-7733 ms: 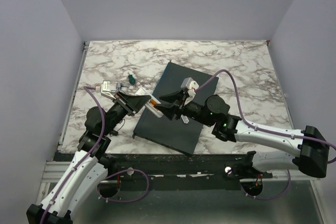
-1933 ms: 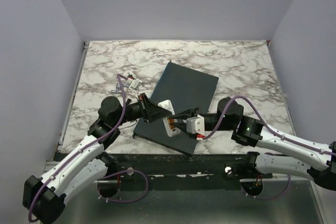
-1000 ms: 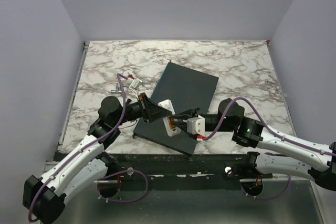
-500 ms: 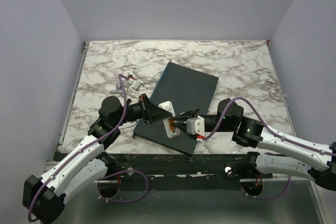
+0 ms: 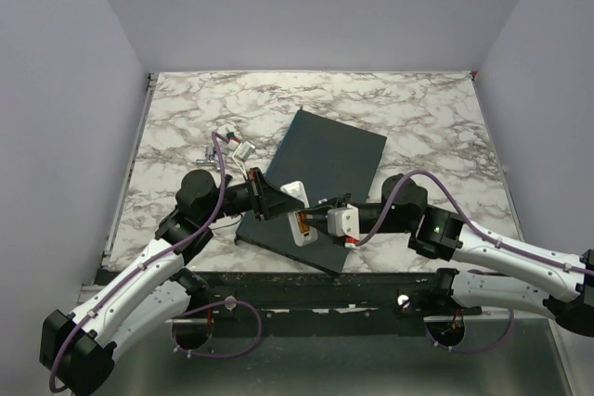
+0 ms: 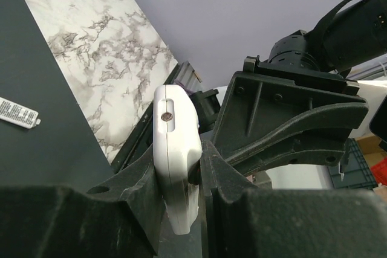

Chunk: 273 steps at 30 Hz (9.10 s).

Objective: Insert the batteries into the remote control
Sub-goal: Load the battery into the remote control, then pick up the battery cover at the center of the board, then load the battery cover into the remote control.

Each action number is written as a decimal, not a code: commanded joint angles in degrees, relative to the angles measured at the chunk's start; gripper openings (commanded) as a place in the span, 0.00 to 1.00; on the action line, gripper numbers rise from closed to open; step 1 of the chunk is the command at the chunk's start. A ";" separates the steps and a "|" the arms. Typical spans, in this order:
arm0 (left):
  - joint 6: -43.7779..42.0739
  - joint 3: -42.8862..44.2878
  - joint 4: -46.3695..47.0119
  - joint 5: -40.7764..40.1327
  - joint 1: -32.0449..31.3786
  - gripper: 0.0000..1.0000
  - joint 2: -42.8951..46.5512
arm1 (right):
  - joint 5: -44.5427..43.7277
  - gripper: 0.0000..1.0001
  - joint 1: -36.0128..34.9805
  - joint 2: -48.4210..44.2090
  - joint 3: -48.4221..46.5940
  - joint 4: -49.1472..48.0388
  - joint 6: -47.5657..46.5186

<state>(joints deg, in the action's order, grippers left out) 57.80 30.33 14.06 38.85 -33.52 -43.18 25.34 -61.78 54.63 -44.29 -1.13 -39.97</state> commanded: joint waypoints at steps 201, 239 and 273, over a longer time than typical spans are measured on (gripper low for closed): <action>14.88 -13.06 6.49 -32.01 1.55 0.00 10.13 | -24.23 0.01 0.74 28.81 -38.28 37.38 52.96; 16.55 -12.57 7.62 -30.24 1.53 0.00 9.67 | -27.06 0.04 0.73 31.86 -37.62 35.93 50.69; 19.01 -14.49 11.24 -30.15 1.66 0.00 8.27 | -26.64 0.44 0.78 30.34 -35.60 32.94 50.48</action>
<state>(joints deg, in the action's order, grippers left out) 75.07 16.14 20.64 6.98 -31.64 -35.24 -0.62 -60.71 85.19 -80.53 33.45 10.85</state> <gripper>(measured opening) 0.250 0.434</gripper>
